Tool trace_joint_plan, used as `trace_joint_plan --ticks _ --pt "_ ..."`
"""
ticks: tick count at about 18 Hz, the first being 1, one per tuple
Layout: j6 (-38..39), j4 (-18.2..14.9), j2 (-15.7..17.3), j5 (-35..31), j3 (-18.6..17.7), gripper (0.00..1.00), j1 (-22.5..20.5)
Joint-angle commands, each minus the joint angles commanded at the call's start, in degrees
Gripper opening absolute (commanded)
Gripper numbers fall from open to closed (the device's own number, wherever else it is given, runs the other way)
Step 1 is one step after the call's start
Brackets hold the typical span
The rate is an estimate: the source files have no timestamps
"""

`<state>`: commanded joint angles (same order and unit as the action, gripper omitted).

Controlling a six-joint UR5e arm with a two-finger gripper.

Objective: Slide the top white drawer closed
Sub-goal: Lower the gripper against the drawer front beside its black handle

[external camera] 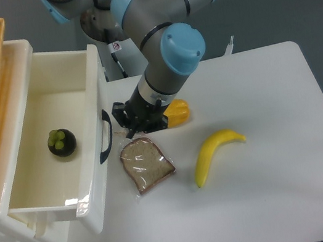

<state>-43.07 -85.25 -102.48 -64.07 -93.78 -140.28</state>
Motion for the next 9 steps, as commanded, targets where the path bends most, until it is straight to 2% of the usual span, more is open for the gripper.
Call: trace_joint_plan --ticks 9 --pt "0.0 0.1 0.4 2.5 0.3 0.11 0.9"
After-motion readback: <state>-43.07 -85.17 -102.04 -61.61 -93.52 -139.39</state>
